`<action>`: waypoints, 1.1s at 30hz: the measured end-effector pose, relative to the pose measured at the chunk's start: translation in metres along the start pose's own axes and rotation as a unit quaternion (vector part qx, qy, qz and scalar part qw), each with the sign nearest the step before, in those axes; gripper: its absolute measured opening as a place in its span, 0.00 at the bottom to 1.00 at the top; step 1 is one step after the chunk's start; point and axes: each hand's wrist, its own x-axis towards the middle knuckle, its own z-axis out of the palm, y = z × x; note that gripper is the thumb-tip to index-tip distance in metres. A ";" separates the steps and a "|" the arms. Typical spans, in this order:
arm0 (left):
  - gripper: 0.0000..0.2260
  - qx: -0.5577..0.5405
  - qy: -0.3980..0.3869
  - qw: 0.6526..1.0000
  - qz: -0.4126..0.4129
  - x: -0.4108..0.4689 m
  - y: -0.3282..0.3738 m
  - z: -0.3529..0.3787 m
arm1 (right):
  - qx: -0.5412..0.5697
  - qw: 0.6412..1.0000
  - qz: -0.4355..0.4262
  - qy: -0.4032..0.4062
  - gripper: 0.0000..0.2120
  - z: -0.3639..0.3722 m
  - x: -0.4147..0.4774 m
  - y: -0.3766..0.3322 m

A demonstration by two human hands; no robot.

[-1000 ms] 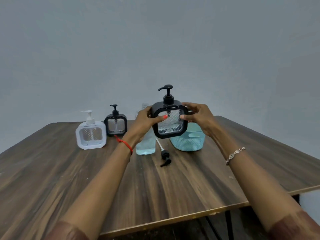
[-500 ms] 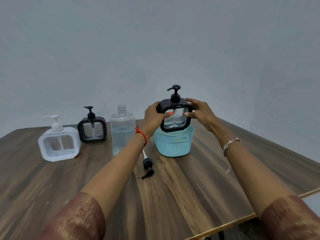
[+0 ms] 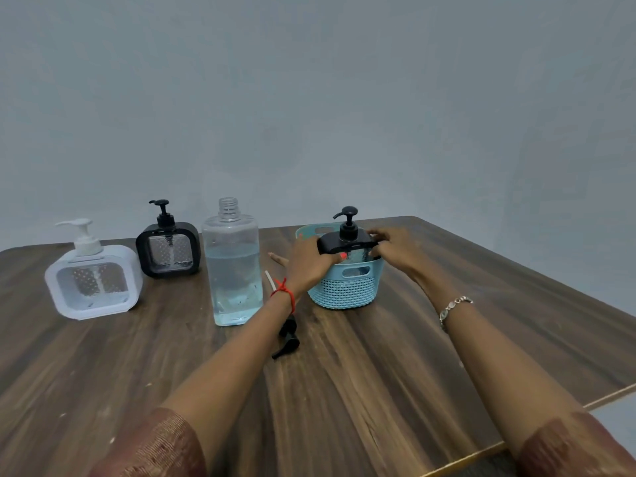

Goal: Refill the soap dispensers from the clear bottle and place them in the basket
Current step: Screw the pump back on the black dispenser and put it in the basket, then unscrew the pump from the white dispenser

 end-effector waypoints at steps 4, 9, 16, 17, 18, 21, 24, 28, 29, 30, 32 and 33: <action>0.10 0.026 0.013 0.999 -0.023 0.002 -0.008 0.003 | -0.060 0.998 0.006 -0.005 0.23 0.007 0.000 0.002; 0.17 0.107 0.020 0.992 -0.056 0.007 -0.019 0.005 | -0.068 0.998 0.004 0.003 0.21 0.014 -0.002 0.003; 0.15 0.149 -0.009 0.984 -0.096 0.003 -0.018 0.004 | -0.041 0.999 -0.003 0.035 0.18 0.018 -0.011 -0.001; 0.13 0.143 -0.011 0.985 -0.097 0.002 -0.017 0.003 | -0.041 0.998 0.000 0.044 0.16 0.019 -0.012 -0.002; 0.13 0.140 -0.010 0.986 -0.094 0.002 -0.017 0.003 | -0.041 0.998 0.004 0.057 0.16 0.019 -0.014 -0.004; 0.21 0.143 -0.017 0.987 -0.069 -0.002 -0.012 0.000 | -0.027 0.994 0.015 0.104 0.19 0.019 -0.016 -0.010; 0.27 0.137 -0.021 0.990 -0.024 -0.010 -0.001 -0.011 | 0.011 0.985 0.014 0.169 0.18 0.018 -0.021 -0.025; 0.20 0.069 0.005 0.995 0.078 -0.028 0.020 -0.043 | 0.132 0.941 -0.083 0.301 0.14 0.018 -0.040 -0.066; 0.16 0.056 0.021 0.992 0.110 -0.035 0.026 -0.054 | 0.166 0.928 -0.113 0.312 0.15 0.019 -0.045 -0.080; 0.12 0.038 0.044 0.989 0.136 -0.042 0.031 -0.067 | 0.197 0.917 -0.145 0.314 0.16 0.021 -0.050 -0.096; 0.08 -0.001 0.104 0.981 0.166 -0.056 0.035 -0.094 | 0.232 0.900 -0.204 0.306 0.16 0.029 -0.057 -0.128; 0.09 -0.016 0.140 0.974 0.175 -0.062 0.034 -0.108 | 0.237 0.895 -0.231 0.299 0.15 0.035 -0.060 -0.144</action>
